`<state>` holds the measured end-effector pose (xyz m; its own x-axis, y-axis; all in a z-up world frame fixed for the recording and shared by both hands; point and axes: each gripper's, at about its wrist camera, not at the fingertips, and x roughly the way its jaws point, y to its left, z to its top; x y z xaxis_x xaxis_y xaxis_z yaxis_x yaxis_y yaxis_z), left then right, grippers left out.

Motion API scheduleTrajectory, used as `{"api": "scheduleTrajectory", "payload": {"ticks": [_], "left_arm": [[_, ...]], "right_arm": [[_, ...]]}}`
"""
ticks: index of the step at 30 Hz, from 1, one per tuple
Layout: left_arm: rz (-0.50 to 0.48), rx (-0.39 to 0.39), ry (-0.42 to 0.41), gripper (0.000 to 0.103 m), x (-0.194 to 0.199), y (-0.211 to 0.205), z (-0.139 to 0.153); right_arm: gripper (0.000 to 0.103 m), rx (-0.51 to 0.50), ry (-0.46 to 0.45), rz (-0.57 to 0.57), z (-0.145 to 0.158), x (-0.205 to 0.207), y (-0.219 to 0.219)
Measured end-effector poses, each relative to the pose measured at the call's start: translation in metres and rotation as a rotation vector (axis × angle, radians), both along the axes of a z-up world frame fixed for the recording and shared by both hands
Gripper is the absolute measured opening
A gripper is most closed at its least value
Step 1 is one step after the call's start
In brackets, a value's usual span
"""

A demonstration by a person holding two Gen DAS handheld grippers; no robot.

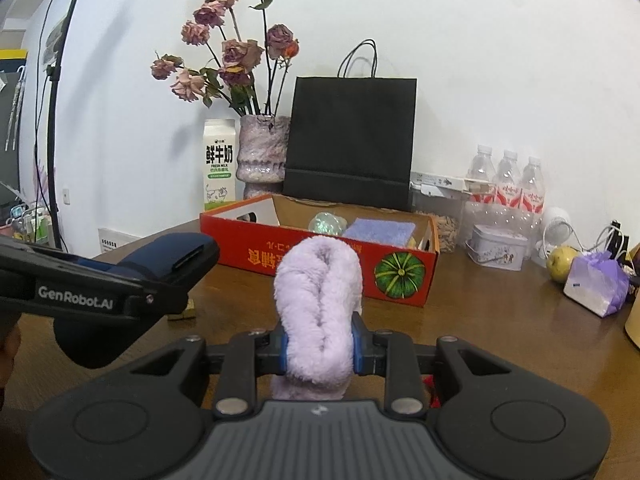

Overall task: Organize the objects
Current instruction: 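Carry the pencil case and towel over the red box with both tools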

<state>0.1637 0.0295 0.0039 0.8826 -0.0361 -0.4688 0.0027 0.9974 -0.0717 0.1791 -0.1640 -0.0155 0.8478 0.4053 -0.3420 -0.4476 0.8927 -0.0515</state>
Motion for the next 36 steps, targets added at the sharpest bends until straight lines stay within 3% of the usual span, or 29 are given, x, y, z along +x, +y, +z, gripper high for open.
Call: {"api": "scheduleTrajectory", "payload": {"ticks": [19, 36], "left_arm": [[0.0, 0.002, -0.096, 0.066, 0.034, -0.011, 0.052], [0.06, -0.039, -0.13, 0.066, 0.082, 0.001, 0.069]], "right_arm": [[0.026, 0.07, -0.072, -0.029, 0.045, 0.031, 0.012], [0.026, 0.144, -0.085, -0.077, 0.06, 0.089, 0.027]]}}
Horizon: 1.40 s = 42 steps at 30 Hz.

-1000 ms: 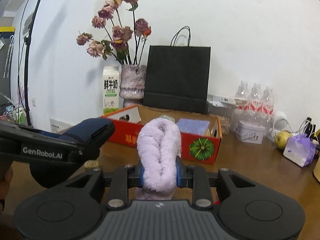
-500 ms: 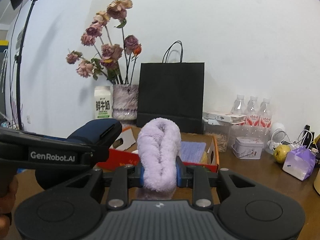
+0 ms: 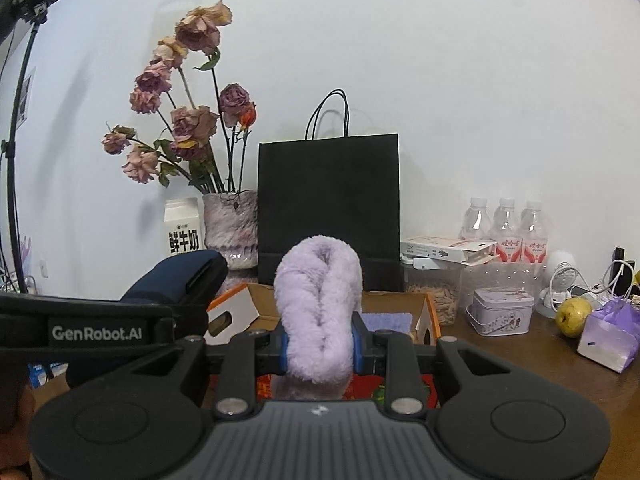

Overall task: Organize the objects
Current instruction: 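Carry the pencil case and towel over the red box with both tools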

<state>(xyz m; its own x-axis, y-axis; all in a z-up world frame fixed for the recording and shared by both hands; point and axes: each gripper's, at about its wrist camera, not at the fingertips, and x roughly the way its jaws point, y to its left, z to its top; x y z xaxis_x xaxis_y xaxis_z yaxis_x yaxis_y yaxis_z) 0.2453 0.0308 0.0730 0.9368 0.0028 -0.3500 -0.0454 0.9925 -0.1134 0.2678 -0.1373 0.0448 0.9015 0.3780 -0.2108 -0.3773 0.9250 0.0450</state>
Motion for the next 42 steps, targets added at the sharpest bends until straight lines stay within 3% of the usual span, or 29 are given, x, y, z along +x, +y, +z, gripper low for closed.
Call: {"api": "scheduleTrajectory", "payload": {"ticks": [21, 42], "left_arm": [[0.068, -0.005, 0.0, 0.065, 0.072, 0.022, 0.0], [0.131, -0.014, 0.046, 0.065, 0.136, 0.042, -0.015]], "right_arm": [[0.026, 0.032, 0.049, 0.007, -0.006, 0.072, 0.037], [0.026, 0.0, 0.098, 0.005, -0.019, 0.137, 0.073]]}}
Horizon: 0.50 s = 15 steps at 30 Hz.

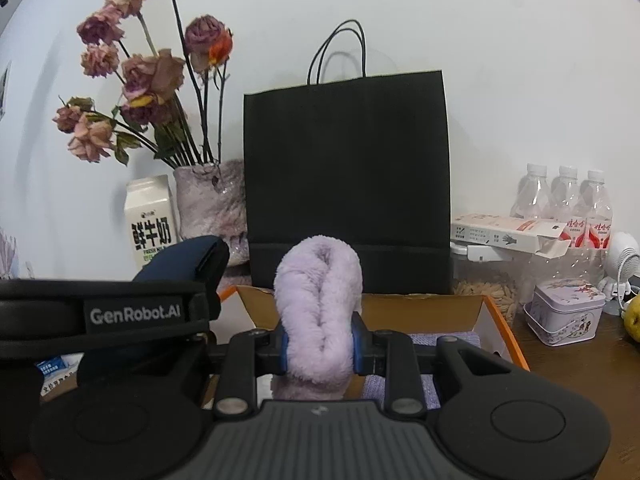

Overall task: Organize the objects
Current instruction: 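Carry the pencil case and towel over the red box with both tools, then open both tools to drop the pencil case and towel into the box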

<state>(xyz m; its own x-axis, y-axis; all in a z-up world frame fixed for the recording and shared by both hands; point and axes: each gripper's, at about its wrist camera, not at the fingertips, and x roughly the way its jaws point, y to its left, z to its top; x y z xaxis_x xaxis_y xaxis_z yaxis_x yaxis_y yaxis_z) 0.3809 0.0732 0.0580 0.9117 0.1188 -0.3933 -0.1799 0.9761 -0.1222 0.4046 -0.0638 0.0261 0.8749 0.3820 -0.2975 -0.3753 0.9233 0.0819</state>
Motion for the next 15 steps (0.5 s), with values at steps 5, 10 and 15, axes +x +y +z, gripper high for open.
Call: {"api": "scheduleTrajectory", "payload": {"ticks": [5, 10, 15], "left_arm": [[0.007, 0.003, 0.01, 0.065, 0.013, 0.003, -0.004], [0.001, 0.008, 0.022, 0.065, 0.024, 0.003, -0.01], [0.003, 0.008, 0.024, 0.067, 0.029, 0.004, -0.011]], "right_arm": [[0.026, -0.015, 0.018, -0.014, -0.006, 0.013, 0.004], [0.026, -0.028, 0.034, -0.022, -0.011, 0.024, 0.007], [0.029, -0.037, 0.046, -0.039, -0.013, 0.031, 0.006]]}}
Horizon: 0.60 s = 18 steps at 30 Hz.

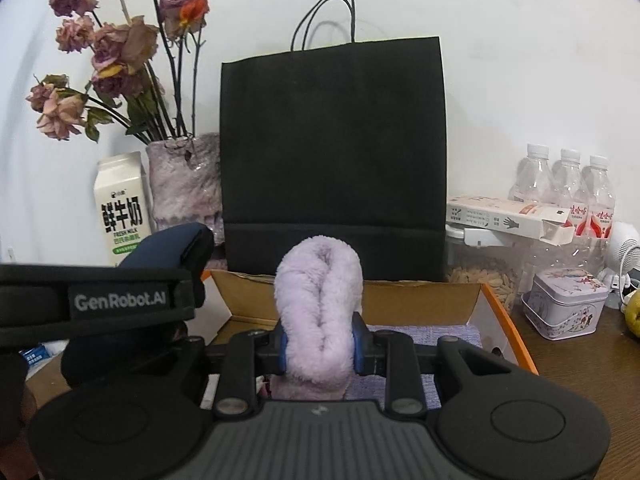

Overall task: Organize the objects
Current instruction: 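Open both tools to drop the pencil case and towel into the box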

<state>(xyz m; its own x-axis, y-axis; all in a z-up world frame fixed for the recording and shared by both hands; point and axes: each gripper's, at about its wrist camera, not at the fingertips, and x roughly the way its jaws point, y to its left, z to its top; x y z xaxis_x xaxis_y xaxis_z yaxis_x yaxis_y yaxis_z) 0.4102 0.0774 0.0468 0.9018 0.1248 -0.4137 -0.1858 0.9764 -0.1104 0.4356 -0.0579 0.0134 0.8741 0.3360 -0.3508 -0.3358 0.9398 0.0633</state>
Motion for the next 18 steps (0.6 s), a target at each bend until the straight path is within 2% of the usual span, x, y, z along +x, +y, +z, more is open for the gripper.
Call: {"api": "scheduleTrajectory", "payload": {"ticks": [1, 2, 3, 4, 5, 6, 8, 18], "left_arm": [[-0.001, 0.0, 0.001, 0.069, 0.0009, 0.0004, 0.0002], [0.004, 0.004, -0.001, 0.077, 0.0013, 0.0006, 0.0007], [0.014, 0.01, -0.01, 0.092, 0.0006, 0.0009, 0.002], [0.026, 0.016, -0.02, 0.098, -0.0008, 0.0011, 0.0033], [0.035, 0.022, -0.034, 0.103, -0.0026, 0.0013, 0.005], [0.039, 0.024, -0.046, 0.103, -0.0042, 0.0014, 0.0069], [0.04, 0.017, -0.052, 0.103, -0.0054, 0.0028, 0.0093], [0.049, 0.021, -0.042, 0.103, -0.0043, 0.0038, 0.0076]], "right_arm": [[0.031, -0.005, 0.004, -0.006, -0.0005, 0.0012, -0.0002], [0.035, -0.01, 0.009, -0.014, -0.0013, 0.0022, -0.0003], [0.043, -0.014, 0.012, -0.022, -0.0022, 0.0027, -0.0006], [0.05, -0.017, 0.016, -0.029, -0.0027, 0.0037, -0.0013], [0.067, -0.018, 0.016, -0.04, -0.0031, 0.0041, -0.002], [0.086, -0.02, 0.01, -0.051, -0.0033, 0.0038, -0.0028], [0.098, -0.025, -0.013, -0.075, -0.0027, 0.0016, -0.004], [0.1, -0.018, -0.011, -0.077, -0.0019, 0.0017, -0.0066]]}}
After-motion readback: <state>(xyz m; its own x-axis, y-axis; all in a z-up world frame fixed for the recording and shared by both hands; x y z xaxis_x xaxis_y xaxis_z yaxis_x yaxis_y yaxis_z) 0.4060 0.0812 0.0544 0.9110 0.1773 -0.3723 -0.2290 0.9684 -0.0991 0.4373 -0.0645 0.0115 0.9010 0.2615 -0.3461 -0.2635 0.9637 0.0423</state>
